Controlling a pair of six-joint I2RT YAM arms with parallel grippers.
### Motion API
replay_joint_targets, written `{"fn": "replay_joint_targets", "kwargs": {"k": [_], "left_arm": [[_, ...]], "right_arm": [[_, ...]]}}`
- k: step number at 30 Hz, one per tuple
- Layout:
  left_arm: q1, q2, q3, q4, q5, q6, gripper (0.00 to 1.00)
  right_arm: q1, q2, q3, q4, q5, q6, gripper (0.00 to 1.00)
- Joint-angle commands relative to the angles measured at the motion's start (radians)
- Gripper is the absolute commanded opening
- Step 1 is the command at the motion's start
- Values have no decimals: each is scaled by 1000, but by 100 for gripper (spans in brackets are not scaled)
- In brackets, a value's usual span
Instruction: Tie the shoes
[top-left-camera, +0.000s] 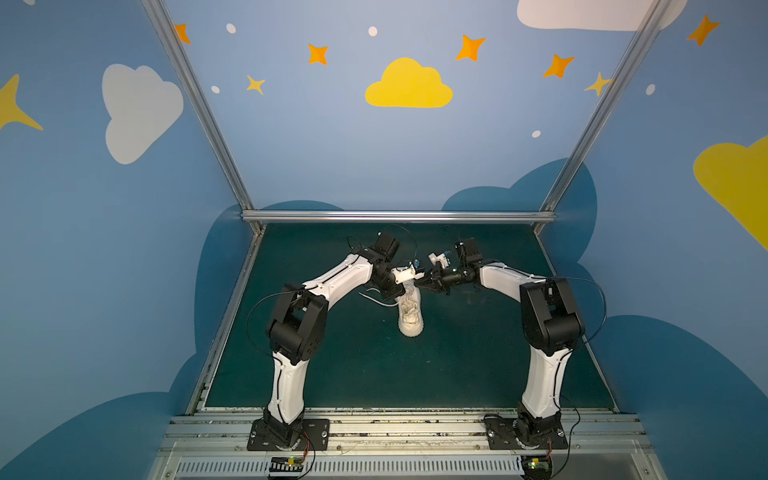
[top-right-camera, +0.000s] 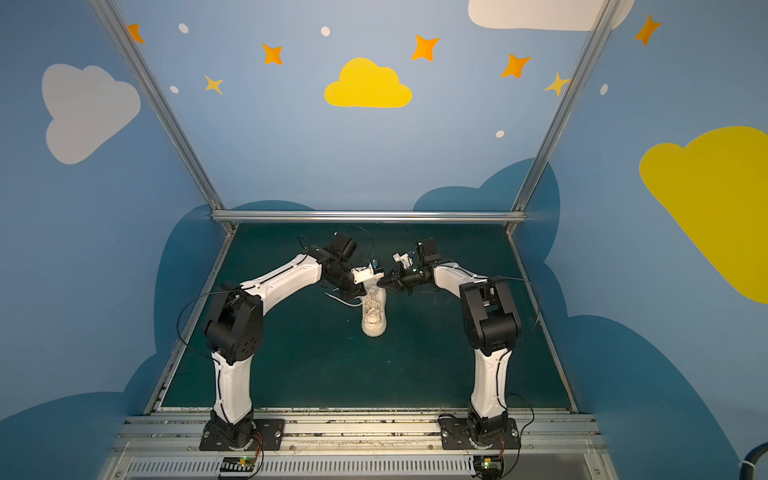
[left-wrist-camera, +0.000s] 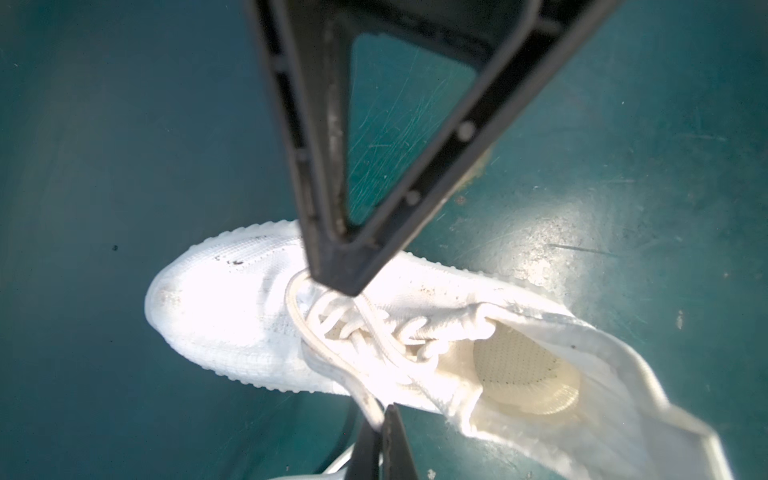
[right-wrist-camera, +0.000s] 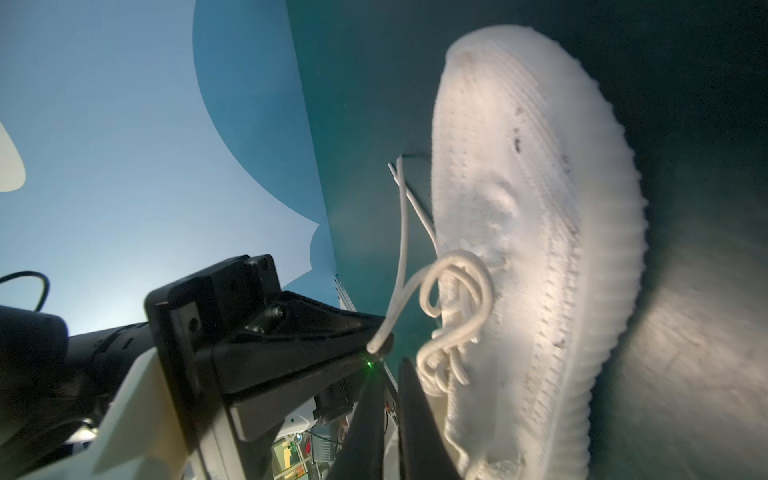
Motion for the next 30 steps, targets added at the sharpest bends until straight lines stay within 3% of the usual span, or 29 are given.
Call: {"fn": "replay_joint_targets", "kwargs": {"k": [1, 18, 30], "left_arm": [[2, 9, -1, -13, 28, -13, 3], [6, -1, -33, -1, 14, -13, 3], [15, -6, -55, 10, 15, -20, 3]], "right_arm": [[-14, -23, -37, -34, 5, -25, 6], [-9, 143, 54, 4, -36, -13, 2], [28, 173, 140, 32, -102, 15, 3]]}}
